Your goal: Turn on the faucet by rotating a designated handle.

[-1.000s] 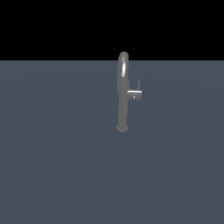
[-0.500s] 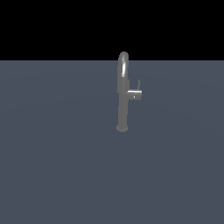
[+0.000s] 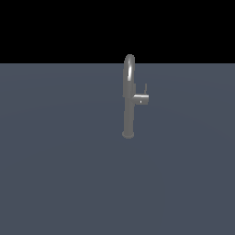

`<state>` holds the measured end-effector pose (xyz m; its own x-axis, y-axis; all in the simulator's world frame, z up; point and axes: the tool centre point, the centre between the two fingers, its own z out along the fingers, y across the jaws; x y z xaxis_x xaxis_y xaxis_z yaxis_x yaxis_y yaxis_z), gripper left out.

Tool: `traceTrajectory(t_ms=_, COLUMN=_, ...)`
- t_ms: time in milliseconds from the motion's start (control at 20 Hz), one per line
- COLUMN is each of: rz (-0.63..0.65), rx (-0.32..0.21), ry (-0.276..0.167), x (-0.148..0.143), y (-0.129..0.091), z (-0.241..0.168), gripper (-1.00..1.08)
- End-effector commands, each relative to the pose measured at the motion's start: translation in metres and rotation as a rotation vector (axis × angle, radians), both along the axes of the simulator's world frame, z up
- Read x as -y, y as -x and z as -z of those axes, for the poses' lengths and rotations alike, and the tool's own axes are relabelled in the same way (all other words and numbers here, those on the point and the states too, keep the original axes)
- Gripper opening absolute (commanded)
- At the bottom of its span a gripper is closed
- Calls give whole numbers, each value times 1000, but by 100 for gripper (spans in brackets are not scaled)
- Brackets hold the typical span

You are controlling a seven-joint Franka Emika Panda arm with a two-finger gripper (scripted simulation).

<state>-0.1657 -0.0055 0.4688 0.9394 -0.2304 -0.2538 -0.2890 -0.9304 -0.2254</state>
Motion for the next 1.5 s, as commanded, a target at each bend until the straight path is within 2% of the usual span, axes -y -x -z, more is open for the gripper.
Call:
traceTrajectory(t_ms=0, rz=42, rx=-36, ry=-40, x=3, y=-15, z=3, gripper=-100)
traceTrajectory(t_ms=800, rz=322, rx=-281, ry=-319, x=32, y=-103, z=44, gripper=-100)
traceTrajectory(t_ms=1450, rz=587, rx=-514, ry=-588, x=66, y=-165, z=107, gripper=-100)
